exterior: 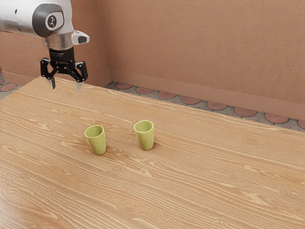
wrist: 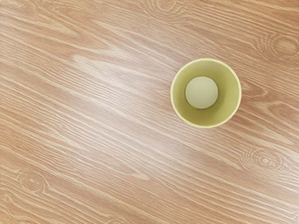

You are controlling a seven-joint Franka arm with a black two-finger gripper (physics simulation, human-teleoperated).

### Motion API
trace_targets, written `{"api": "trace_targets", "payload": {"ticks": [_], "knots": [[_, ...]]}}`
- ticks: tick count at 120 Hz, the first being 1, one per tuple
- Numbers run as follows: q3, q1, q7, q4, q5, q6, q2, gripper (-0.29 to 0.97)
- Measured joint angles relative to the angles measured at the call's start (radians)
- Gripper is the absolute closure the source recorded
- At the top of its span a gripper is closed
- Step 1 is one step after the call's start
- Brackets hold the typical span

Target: Place the left cup onto the right cup

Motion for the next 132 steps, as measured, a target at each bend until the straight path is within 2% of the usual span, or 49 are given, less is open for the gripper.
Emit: {"api": "trace_targets", "payload": {"ticks": [28,54,67,105,132], "knots": [[0.000,-0.004,-0.006,-0.011,0.003,0.021,0.030,0.00],[0.003,0.020,-0.010,-0.167,0.002,0.126,0.039,0.00],[0.003,0.021,-0.011,-0.201,0.001,0.187,0.063,0.00],[0.000,0.018,-0.015,-0.212,-0.004,0.303,0.173,0.00],[-0.001,0.017,-0.017,-0.213,-0.008,0.350,0.198,0.00]]}}
